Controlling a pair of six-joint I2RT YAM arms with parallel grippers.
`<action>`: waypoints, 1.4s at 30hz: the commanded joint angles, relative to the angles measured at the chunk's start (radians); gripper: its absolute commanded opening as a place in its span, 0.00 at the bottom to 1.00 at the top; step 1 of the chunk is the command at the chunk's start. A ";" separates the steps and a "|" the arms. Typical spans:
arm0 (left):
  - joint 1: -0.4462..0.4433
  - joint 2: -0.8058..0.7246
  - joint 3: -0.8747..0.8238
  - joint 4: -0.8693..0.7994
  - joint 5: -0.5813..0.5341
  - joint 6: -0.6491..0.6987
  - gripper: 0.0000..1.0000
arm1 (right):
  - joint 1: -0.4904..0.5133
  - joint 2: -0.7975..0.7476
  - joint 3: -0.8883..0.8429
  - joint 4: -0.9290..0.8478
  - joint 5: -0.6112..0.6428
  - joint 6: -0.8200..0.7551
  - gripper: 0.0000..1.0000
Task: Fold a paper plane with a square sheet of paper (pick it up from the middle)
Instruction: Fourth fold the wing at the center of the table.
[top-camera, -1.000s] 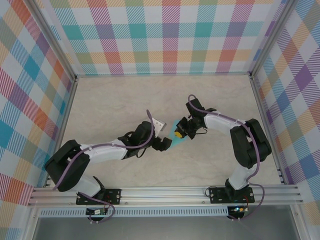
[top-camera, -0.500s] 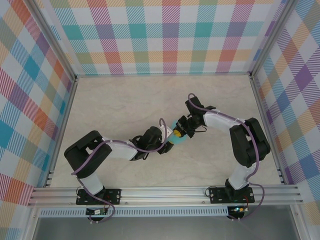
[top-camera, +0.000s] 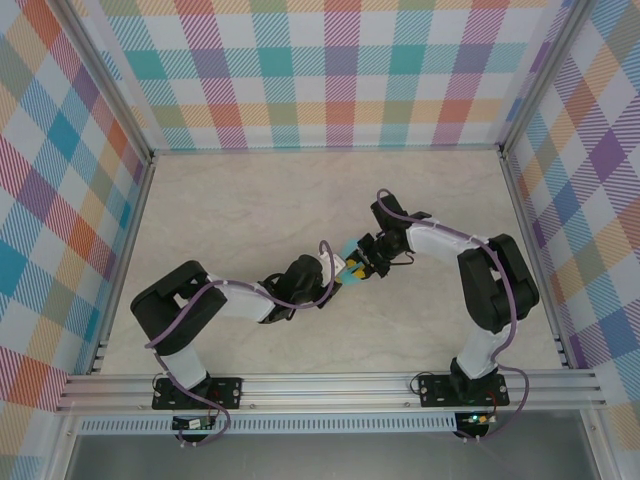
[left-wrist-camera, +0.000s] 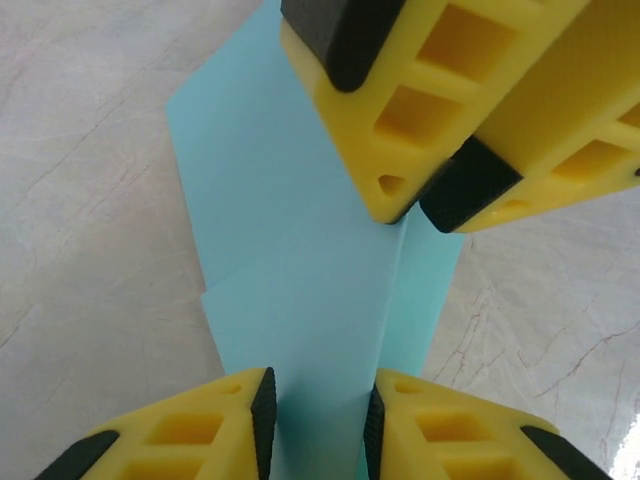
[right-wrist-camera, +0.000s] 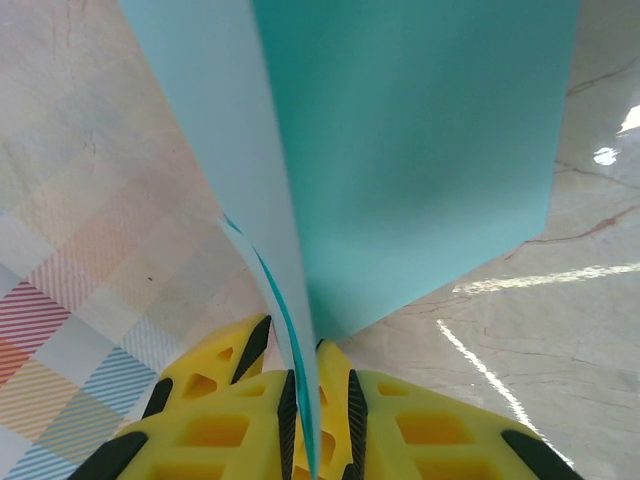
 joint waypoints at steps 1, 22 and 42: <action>-0.015 0.016 -0.003 0.006 0.036 0.018 0.26 | -0.008 0.018 0.017 -0.040 -0.001 -0.002 0.21; -0.014 -0.023 -0.016 -0.012 0.099 -0.331 0.10 | -0.044 -0.135 -0.005 -0.010 0.099 -0.237 0.58; -0.003 -0.035 -0.049 0.046 0.178 -0.751 0.07 | -0.044 -0.216 -0.263 0.310 -0.038 -0.433 0.57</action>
